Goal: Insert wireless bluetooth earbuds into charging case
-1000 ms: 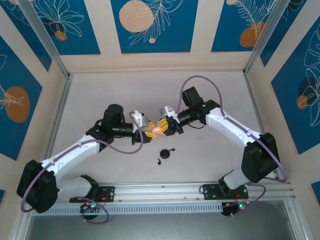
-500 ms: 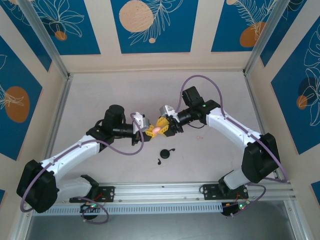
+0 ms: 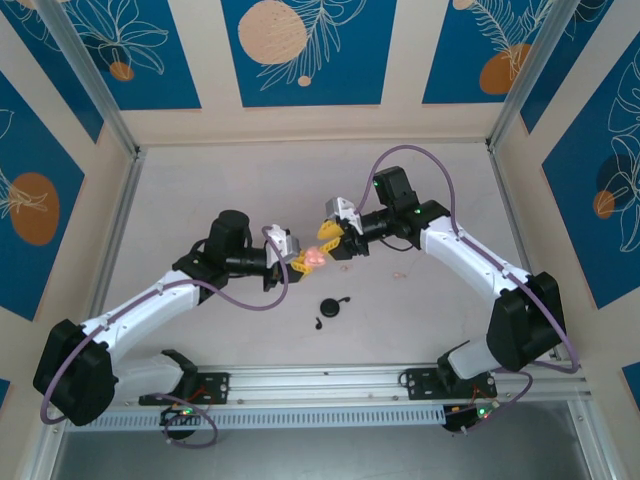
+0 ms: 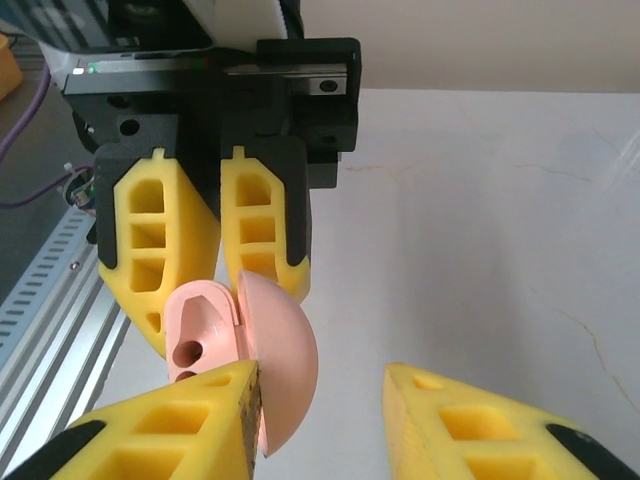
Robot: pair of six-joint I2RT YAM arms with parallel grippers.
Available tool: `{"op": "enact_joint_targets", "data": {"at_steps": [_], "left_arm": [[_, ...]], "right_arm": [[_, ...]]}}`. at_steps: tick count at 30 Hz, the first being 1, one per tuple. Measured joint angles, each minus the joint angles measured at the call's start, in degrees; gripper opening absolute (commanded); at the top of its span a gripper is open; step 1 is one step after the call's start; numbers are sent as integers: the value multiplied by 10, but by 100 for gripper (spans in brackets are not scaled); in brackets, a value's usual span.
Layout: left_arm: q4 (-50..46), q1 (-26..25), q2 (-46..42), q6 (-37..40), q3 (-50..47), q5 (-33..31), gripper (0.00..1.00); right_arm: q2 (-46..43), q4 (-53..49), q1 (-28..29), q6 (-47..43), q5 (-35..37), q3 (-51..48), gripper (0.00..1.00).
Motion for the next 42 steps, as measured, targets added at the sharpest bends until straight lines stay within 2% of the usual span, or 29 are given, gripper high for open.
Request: {"op": "enact_joint_targets", "data": {"at_steps": [5,10,17,24,29,42], "left_arm": [[41,0,0,-17,-12,-10,16],[110,0,10,-55,-59,-29,15],[186,0,51,-103,-100,-51,15],[257,0,75,-138,-128,-65,15],[313,0,108,-167,-145,-70,15],[404,24,134,-214,-174,-74,15]], "right_arm": [[-26,29,-21,33,-4,-23,38],[-54,57,-54,111,2,-34,37],[-61,32,-72,156,79,-50,38],[-55,-33,-72,97,162,-55,38],[-17,-59,-70,33,209,-55,38],[81,-85,-65,-88,251,-13,39]]}}
